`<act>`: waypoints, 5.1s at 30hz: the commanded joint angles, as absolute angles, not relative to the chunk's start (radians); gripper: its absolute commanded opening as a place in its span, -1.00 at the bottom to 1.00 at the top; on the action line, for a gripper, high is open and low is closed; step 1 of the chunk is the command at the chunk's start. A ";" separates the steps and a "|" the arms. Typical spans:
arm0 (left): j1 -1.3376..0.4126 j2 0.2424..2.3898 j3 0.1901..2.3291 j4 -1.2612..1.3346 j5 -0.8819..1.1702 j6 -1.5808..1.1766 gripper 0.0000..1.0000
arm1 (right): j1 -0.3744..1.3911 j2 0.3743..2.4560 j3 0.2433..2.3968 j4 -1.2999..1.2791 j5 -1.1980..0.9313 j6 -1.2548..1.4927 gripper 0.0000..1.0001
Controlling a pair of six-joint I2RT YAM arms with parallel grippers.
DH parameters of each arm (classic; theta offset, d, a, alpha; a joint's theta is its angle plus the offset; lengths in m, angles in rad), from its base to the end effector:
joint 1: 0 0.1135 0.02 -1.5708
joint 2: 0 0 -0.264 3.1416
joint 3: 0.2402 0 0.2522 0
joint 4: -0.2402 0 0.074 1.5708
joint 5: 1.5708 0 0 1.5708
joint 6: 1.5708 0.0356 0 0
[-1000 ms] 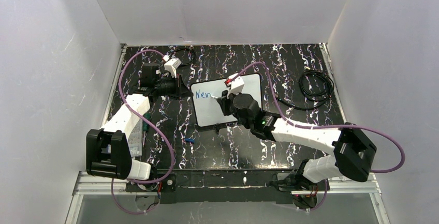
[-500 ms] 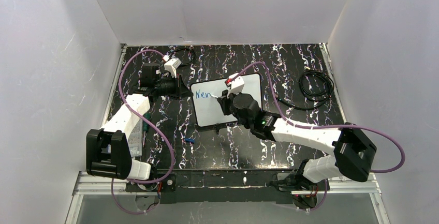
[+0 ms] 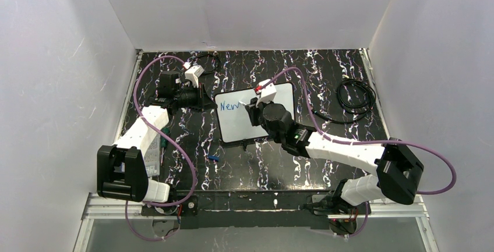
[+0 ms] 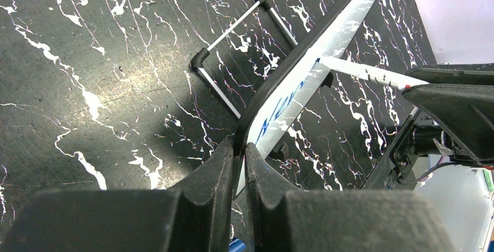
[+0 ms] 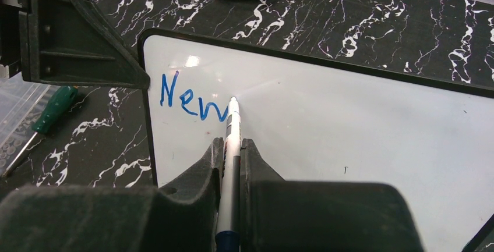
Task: Write a sentence on the whiteboard
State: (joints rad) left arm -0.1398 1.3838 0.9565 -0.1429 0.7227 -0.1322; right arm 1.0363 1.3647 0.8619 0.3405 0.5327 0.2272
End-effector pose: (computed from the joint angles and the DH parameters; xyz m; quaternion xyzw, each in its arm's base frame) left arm 0.2972 -0.0656 0.2716 0.1727 0.8201 -0.3682 0.4025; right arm 0.1749 0.2600 0.2895 -0.1327 0.7430 0.2070 0.6225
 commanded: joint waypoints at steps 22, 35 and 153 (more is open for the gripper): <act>-0.149 1.335 0.954 -0.159 0.742 -0.126 -1.00 | 0.991 1.213 0.825 0.293 0.481 0.206 -0.97; -0.149 1.336 0.956 -0.162 0.741 -0.123 -1.00 | 0.973 1.216 0.794 0.290 0.471 0.237 -0.97; -0.151 1.335 0.957 -0.163 0.745 -0.120 -1.00 | 0.945 1.216 0.726 0.356 0.496 0.254 -0.97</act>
State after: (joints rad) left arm -0.1436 1.3773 0.9565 -0.1497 0.7162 -0.1291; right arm 0.9493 1.2194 0.7216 0.3336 0.4938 0.2577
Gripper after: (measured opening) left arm 0.086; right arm 0.162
